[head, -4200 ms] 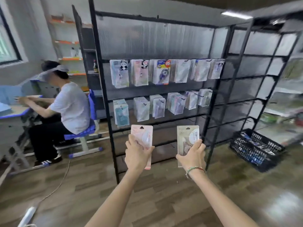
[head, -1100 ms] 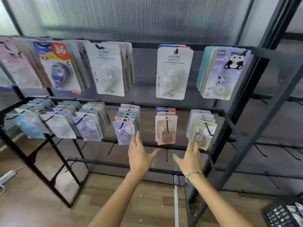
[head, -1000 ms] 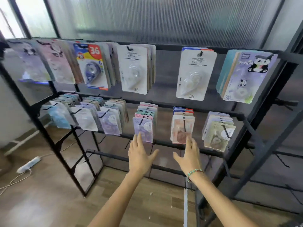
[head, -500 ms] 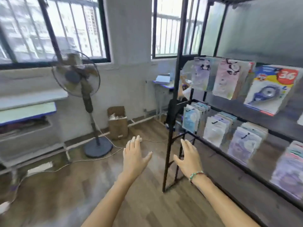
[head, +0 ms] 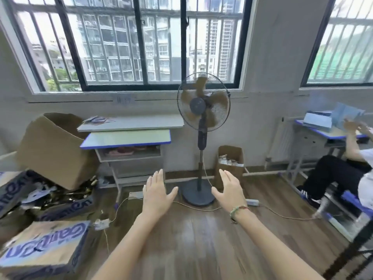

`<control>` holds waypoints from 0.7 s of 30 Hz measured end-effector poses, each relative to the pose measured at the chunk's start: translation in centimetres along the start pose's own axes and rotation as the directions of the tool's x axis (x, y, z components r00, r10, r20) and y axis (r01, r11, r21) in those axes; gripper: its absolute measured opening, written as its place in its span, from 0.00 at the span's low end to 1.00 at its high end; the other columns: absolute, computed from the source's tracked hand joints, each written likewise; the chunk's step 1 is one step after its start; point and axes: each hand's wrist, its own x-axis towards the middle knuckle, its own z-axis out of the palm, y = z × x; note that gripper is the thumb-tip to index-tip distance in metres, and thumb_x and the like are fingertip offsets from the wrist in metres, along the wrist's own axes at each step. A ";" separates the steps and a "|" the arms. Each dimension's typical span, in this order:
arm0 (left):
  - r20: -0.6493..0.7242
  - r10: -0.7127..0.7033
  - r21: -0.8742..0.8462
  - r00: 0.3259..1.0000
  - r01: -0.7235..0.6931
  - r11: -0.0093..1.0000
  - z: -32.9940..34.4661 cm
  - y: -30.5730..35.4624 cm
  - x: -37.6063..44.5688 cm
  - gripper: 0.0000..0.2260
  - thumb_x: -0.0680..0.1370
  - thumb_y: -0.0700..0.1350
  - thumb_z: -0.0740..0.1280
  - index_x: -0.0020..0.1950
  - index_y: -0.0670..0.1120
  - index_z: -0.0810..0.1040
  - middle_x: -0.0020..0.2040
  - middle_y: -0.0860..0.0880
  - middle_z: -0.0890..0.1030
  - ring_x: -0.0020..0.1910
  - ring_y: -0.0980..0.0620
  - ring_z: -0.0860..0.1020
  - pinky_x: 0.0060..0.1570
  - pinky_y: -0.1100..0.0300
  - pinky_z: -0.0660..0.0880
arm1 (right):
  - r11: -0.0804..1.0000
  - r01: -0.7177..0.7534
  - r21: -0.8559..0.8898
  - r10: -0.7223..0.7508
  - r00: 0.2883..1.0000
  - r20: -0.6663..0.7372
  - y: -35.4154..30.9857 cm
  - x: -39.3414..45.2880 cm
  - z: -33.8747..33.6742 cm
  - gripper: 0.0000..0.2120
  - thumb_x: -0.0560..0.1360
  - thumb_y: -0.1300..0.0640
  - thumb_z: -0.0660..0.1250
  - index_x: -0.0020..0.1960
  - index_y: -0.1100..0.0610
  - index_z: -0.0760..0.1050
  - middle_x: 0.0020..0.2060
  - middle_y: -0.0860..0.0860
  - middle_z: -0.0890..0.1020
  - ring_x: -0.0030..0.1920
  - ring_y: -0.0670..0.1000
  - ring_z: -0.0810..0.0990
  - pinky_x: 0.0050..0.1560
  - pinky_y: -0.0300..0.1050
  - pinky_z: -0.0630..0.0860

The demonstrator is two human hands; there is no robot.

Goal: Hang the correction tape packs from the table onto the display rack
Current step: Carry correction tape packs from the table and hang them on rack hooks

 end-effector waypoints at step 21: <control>-0.200 -0.462 0.079 0.864 0.485 0.871 -0.3 -18.0 31.2 0.35 0.79 0.58 0.61 0.79 0.44 0.51 0.78 0.44 0.56 0.77 0.45 0.54 0.74 0.49 0.55 | 0.933 0.357 0.046 -0.355 0.893 0.275 -12.9 40.8 19.2 0.30 0.78 0.51 0.63 0.75 0.59 0.58 0.73 0.54 0.64 0.72 0.54 0.61 0.71 0.42 0.56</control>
